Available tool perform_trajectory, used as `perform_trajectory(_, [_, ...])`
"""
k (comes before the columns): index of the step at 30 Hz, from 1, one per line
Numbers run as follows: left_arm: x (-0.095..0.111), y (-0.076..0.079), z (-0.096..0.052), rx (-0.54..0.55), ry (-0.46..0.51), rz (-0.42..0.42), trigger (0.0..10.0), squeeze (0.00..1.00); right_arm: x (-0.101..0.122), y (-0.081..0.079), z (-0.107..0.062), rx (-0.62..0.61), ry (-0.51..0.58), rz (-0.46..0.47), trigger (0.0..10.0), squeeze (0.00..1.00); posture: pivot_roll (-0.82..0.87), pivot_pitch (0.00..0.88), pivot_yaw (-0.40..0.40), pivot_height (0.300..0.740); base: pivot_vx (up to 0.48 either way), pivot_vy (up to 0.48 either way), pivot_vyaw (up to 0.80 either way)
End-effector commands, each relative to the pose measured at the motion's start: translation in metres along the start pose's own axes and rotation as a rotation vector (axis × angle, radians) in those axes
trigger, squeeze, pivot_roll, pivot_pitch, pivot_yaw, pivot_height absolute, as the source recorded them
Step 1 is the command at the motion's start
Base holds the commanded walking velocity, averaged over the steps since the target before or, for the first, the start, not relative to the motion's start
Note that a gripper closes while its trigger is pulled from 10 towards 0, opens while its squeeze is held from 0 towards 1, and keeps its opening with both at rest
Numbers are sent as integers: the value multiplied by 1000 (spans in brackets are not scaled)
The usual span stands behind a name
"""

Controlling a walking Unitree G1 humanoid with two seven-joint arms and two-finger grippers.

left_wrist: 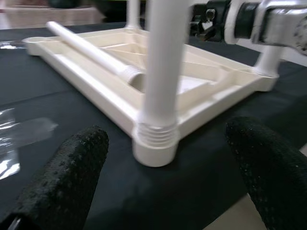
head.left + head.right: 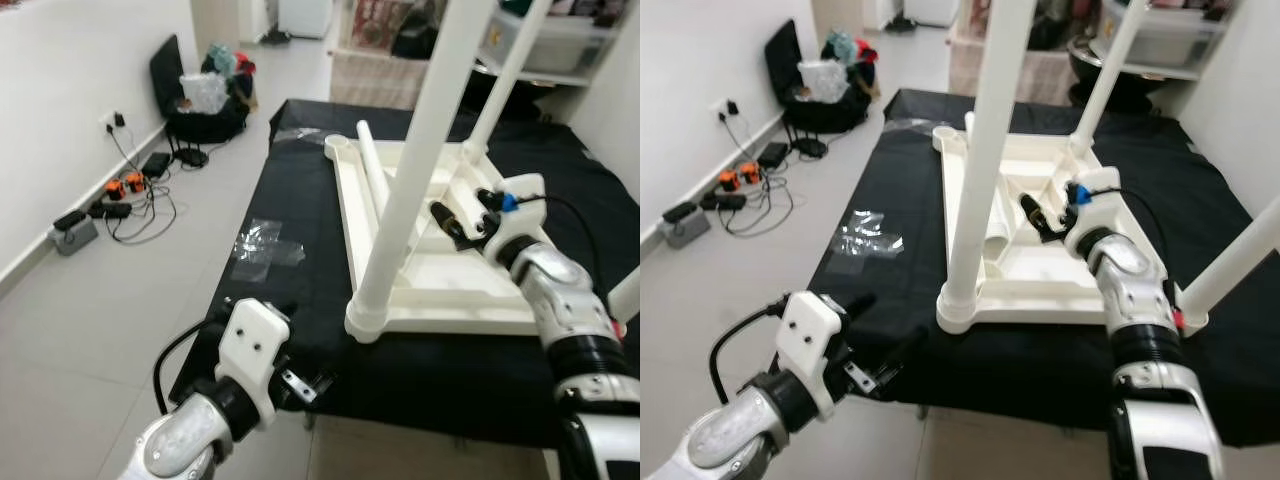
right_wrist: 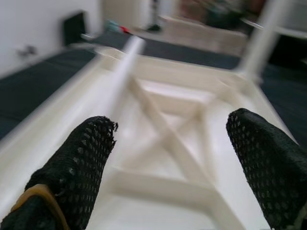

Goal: Building children table

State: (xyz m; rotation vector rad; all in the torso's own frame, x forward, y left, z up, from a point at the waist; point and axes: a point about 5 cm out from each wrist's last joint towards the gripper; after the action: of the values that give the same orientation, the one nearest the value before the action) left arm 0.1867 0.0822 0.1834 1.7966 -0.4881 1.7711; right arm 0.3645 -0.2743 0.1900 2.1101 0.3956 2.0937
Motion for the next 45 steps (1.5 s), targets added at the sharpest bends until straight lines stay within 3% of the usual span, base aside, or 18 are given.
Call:
perform_trajectory(1, [-2,0,1,6,-7,0,10000,0,3,10,1,-80,3,-18,10000,0,88,57,-85,740,0,0,0])
perform_trajectory(4, [-2,0,1,7,-4,3,10000,0,5,13,2,-117,13,7,10000,0,89,56,-88,740,0,0,0])
perform_trajectory(10, [-3,1,0,-5,-9,-5,10000,0,-8,19,-3,-3,-30,76,10000,0,93,66,-86,740,0,0,0])
perform_trajectory(13, [-3,1,0,-8,-11,-3,10000,0,-14,26,-9,52,-54,59,10000,0,92,66,-83,740,0,0,0])
perform_trajectory(14, [-3,0,-1,-9,-9,-1,10000,0,-24,43,-23,140,-119,28,10000,0,87,71,-75,740,0,0,0])
perform_trajectory(16, [-3,0,-1,-9,-9,-1,10000,0,-24,43,-23,140,-119,28,10000,0,87,71,-75,740,0,0,0])
perform_trajectory(21, [-2,-1,-1,-14,-8,5,10000,0,-25,54,-38,300,-167,-35,10000,0,84,77,-66,740,0,0,0])
perform_trajectory(22, [-2,-1,-1,-17,-8,2,10000,0,-22,52,-44,424,-155,-21,10000,0,82,75,-64,740,0,0,0])
perform_trajectory(23, [-2,-1,-1,-17,-8,2,10000,0,-22,52,-44,424,-155,-21,10000,0,82,75,-64,740,0,0,0])
perform_trajectory(24, [-2,-1,-1,-21,-9,3,10000,0,-20,47,-50,564,-132,14,10000,0,81,77,-64,740,0,0,0])
perform_trajectory(25, [-2,-1,-1,-21,-9,3,10000,0,-20,47,-50,564,-132,14,10000,0,81,77,-64,740,0,0,0])
perform_trajectory(26, [-3,-1,-1,-25,-10,0,10000,0,-15,39,-56,701,-84,52,10000,0,80,78,-62,740,0,0,0])
perform_trajectory(27, [-3,-1,-1,-25,-10,0,10000,0,-15,39,-56,701,-84,52,10000,0,80,78,-62,740,0,0,0])
perform_trajectory(28, [-3,-1,-1,-26,-10,-3,10000,0,-11,30,-61,807,-36,96,10000,0,80,76,-59,740,0,0,0])
perform_trajectory(29, [-3,-1,-1,-26,-10,-3,10000,0,-11,30,-61,807,-36,96,10000,0,80,76,-59,740,0,0,0])
perform_trajectory(32, [-4,0,0,-34,-10,-3,10000,0,-2,11,-70,996,54,184,10000,0,83,77,-57,740,0,0,0])
perform_trajectory(41, [-2,-1,1,-44,-4,5,10000,0,2,7,-74,1069,96,182,10000,0,78,76,-56,740,0,0,0])
perform_trajectory(45, [-1,-2,2,-46,3,4,10000,0,17,-8,-71,1082,178,165,10000,0,76,75,-50,740,0,0,0])
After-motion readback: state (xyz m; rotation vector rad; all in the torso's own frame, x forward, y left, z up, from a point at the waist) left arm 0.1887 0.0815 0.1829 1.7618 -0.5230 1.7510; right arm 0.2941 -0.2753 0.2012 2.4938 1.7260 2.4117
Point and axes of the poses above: a point about 5 cm out from each wrist's last joint towards the gripper, its own z axis pointing out of the wrist towards the gripper, its own x axis along the axis of the wrist's last joint, y = z × x, and after that the axes turned 8 degrees about -z, right-handed
